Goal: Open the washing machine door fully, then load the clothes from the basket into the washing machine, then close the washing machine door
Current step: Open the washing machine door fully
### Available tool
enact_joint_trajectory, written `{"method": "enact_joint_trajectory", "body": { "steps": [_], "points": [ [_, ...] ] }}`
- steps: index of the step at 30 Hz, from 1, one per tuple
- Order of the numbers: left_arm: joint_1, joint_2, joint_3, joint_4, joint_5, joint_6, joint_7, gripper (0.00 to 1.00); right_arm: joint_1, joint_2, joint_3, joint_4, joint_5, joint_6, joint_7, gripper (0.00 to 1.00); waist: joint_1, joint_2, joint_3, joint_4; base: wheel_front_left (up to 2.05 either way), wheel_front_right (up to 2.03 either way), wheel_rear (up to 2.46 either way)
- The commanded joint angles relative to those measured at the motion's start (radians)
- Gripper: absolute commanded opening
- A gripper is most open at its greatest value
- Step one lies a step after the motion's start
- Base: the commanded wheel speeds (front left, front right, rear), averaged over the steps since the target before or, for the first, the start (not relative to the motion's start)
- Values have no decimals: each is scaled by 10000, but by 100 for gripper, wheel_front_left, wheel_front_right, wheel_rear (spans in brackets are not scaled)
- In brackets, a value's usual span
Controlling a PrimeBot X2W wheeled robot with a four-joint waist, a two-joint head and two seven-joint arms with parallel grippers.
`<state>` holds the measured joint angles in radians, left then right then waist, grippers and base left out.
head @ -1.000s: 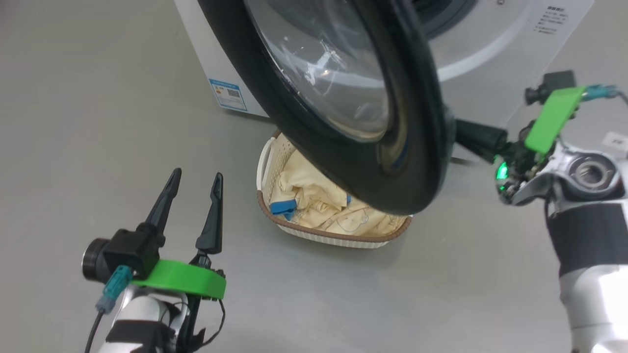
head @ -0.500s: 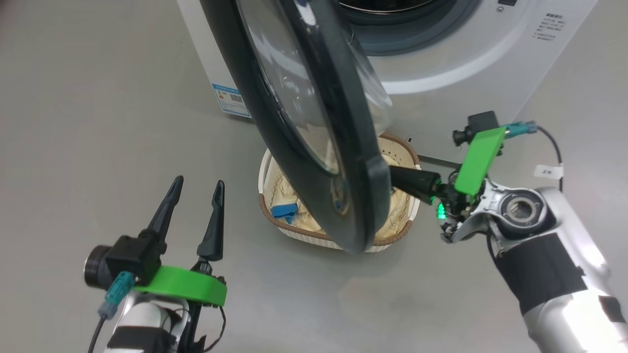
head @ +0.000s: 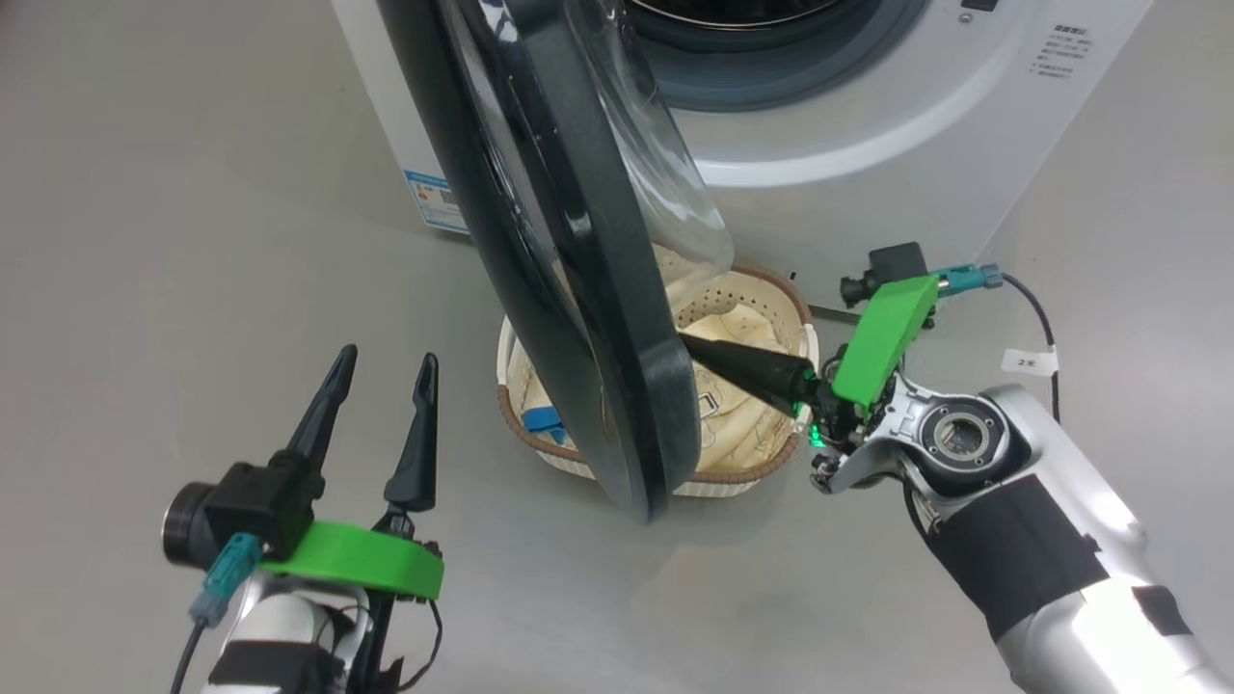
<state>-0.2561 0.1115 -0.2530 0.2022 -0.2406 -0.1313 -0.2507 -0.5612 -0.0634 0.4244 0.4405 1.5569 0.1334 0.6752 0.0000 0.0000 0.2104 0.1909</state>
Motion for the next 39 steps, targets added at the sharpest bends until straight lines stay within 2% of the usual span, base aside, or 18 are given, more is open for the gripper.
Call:
{"method": "enact_joint_trajectory", "body": {
  "steps": [1, 2, 3, 4, 5, 12, 19, 23, 27, 35, 39],
  "points": [
    [-192, 179, 419, -311, -44, 6, -111, 100, -419, 104, -76, -372, -122, -27, -282, 0, 0, 0, -36, -79, 0, 0, 0],
    [-186, 188, 430, -317, -45, 6, -111, 100, -424, 71, -181, -443, -212, -27, -505, 5, 0, 0, -60, -130, 0, 0, 0],
    [-174, 201, 448, -320, -45, 6, -111, 100, -426, 15, -293, -547, -345, -27, -770, 33, 0, 0, -93, -198, 0, 0, 0],
    [-166, 214, 462, -322, -45, 6, -111, 100, -408, -27, -454, -632, -464, -27, -1098, 43, 0, 0, -120, -263, 0, 0, 0],
    [-159, 226, 470, -327, -41, 6, -111, 100, -400, -82, -562, -772, -589, -27, -1344, 100, 0, 0, -150, -328, 0, 0, 0],
    [-84, 341, 579, -357, -17, 6, -111, 100, -73, -921, -1202, -2282, -2082, -27, -3295, 100, 0, 0, -380, -898, 0, 0, 0],
    [75, 428, 765, -390, 19, 6, -111, 100, 663, -1998, -1340, -3619, -4375, -27, -5568, 100, 0, 0, -572, -1402, 0, 0, 0],
    [194, 428, 874, -396, 59, 6, -111, 100, 1322, -2503, -1221, -3795, -5679, -27, -6860, 100, 0, 0, -663, -1586, 0, 0, 0],
    [332, 422, 992, -412, 70, 6, -111, 100, 2272, -2796, -1483, -3431, -7089, -27, -8433, 100, 0, 0, -797, -1726, 0, 0, 0],
    [860, 420, 1375, -467, 74, 10, -111, 100, 3512, -2818, -2019, -2783, -9304, -27, -9262, 100, 0, 0, -1139, -1919, 0, 0, 0],
    [1107, 356, 1552, -517, 83, 13, -111, 100, 3900, -2629, -2381, -2696, -9868, -27, -9334, 100, 0, 0, -1271, -1958, 0, 0, 0]
  ]
}}
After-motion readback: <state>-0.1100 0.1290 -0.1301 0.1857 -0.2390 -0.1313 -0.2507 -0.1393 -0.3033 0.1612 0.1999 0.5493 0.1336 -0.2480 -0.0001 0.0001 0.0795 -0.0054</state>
